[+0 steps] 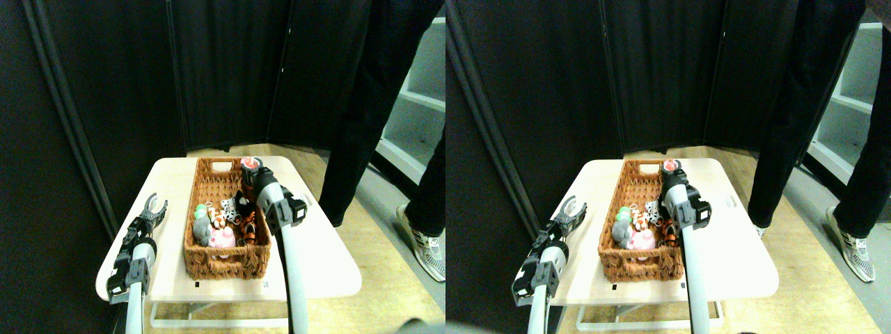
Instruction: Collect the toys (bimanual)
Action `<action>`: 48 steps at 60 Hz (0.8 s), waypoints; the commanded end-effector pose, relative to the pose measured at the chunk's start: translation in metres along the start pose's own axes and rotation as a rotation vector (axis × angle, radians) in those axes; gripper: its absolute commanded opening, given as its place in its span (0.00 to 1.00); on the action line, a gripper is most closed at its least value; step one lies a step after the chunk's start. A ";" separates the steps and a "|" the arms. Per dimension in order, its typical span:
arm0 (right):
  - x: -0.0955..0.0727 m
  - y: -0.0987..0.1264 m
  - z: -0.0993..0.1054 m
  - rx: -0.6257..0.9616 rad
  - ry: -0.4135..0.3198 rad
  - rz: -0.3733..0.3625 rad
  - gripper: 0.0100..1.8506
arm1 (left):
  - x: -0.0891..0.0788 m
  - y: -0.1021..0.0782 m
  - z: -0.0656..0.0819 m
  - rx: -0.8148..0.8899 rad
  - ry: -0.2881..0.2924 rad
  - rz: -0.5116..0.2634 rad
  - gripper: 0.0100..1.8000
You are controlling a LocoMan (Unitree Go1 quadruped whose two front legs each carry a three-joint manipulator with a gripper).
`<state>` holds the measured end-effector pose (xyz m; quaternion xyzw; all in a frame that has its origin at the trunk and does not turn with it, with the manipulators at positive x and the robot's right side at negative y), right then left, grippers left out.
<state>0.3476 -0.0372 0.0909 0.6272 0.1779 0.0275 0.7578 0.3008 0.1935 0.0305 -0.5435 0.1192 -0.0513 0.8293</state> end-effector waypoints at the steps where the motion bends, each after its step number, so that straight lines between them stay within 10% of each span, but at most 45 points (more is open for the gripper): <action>1: 0.005 -0.001 -0.011 -0.009 0.025 0.008 0.05 | 0.000 -0.005 0.003 0.020 -0.006 -0.047 0.10; 9: 0.005 -0.009 -0.011 -0.035 0.087 -0.046 0.04 | -0.001 -0.004 0.006 0.029 -0.008 -0.056 0.11; 14: 0.005 -0.015 -0.006 -0.109 0.138 -0.068 0.46 | -0.003 -0.006 0.006 0.020 -0.017 -0.049 0.11; 29: 0.001 -0.022 0.008 -0.085 0.113 -0.086 0.73 | -0.001 -0.009 0.003 0.011 -0.007 -0.047 0.13; 48: -0.011 -0.017 0.030 -0.067 -0.075 0.030 0.52 | 0.001 -0.012 0.001 0.015 0.013 -0.035 0.17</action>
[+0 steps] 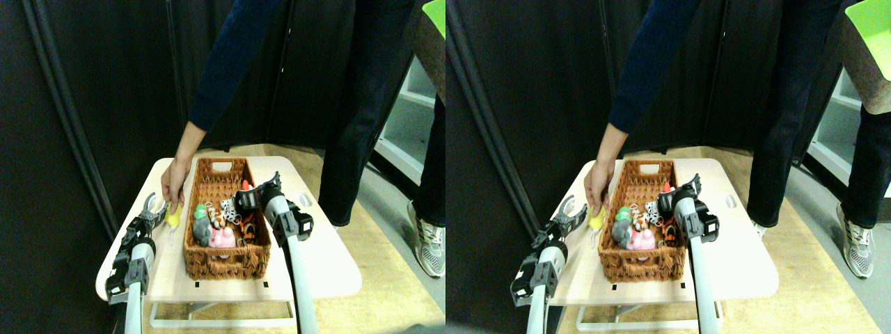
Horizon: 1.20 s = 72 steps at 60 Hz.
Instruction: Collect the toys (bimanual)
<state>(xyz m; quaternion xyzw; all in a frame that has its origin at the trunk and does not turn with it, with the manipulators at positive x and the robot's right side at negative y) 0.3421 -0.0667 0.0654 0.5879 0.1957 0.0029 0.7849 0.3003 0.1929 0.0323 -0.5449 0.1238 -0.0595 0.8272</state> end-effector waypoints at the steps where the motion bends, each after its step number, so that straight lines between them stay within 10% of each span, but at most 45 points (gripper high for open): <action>1: -0.005 0.013 0.009 0.020 -0.067 0.102 0.52 | 0.002 -0.010 0.001 0.019 -0.004 -0.026 0.17; 16: -0.019 0.009 0.042 -0.006 -0.264 0.166 0.02 | 0.005 -0.015 -0.001 0.029 0.015 -0.014 0.22; 72: -0.025 -0.035 0.072 0.046 -0.418 0.065 0.00 | 0.023 -0.003 -0.018 0.053 0.022 0.057 0.39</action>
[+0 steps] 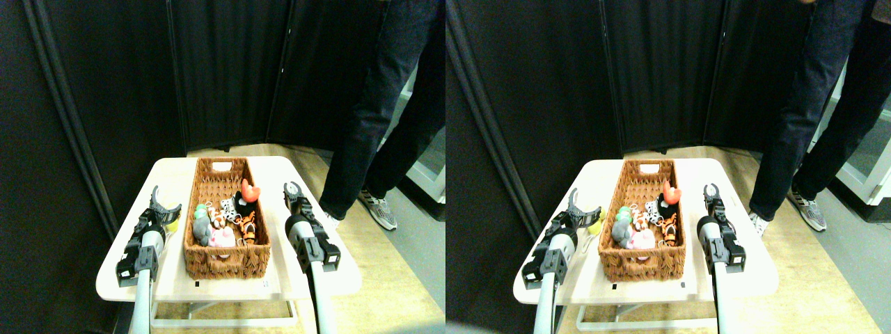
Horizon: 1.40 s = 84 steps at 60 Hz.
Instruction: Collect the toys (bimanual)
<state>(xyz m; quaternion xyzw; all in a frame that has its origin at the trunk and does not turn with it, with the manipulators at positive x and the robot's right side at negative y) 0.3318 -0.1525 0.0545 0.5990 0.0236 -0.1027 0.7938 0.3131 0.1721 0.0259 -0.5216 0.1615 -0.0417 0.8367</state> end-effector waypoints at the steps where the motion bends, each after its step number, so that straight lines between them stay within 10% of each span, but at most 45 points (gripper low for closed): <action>1: 0.001 0.003 -0.002 -0.001 -0.014 0.024 0.00 | 0.006 0.001 -0.001 0.012 -0.020 -0.019 0.40; 84: 0.003 0.001 -0.017 -0.036 -0.008 0.021 0.02 | 0.036 0.060 -0.016 -0.153 -0.089 0.096 0.38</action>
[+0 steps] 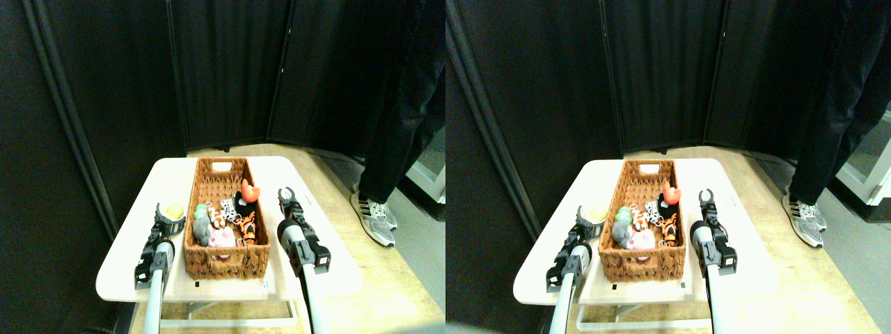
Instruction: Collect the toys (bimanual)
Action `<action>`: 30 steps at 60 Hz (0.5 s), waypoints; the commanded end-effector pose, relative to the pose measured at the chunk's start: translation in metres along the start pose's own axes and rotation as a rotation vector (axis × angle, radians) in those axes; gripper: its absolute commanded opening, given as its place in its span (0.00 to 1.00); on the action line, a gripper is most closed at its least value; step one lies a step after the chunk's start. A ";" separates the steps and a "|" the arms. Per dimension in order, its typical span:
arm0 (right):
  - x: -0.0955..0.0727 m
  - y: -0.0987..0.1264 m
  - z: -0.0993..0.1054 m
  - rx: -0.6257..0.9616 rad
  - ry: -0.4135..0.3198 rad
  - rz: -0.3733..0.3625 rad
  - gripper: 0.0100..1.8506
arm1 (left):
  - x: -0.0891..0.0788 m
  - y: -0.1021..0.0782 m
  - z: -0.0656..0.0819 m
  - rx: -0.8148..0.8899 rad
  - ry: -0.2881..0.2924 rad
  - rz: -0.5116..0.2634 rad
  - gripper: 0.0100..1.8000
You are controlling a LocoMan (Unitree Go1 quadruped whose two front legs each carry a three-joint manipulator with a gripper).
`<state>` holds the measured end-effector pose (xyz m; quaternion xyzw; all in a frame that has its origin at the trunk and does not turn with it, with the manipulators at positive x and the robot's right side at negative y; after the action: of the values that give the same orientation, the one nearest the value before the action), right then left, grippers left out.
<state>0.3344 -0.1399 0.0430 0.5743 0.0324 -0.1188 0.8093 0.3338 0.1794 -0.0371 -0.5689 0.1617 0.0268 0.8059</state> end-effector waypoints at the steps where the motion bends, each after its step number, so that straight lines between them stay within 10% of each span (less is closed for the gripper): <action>1: 0.000 0.008 -0.001 0.023 0.002 0.055 0.02 | 0.004 0.002 -0.004 -0.020 -0.023 -0.002 0.38; 14: -0.002 0.008 0.000 0.040 -0.002 0.060 0.02 | 0.006 0.002 -0.001 0.037 -0.066 -0.033 0.01; 30: -0.006 0.009 0.004 0.034 0.006 0.076 0.02 | 0.002 -0.005 0.002 0.058 -0.080 -0.051 0.00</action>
<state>0.3304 -0.1403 0.0417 0.5844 0.0342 -0.1106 0.8032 0.3367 0.1809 -0.0392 -0.5512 0.1238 0.0348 0.8244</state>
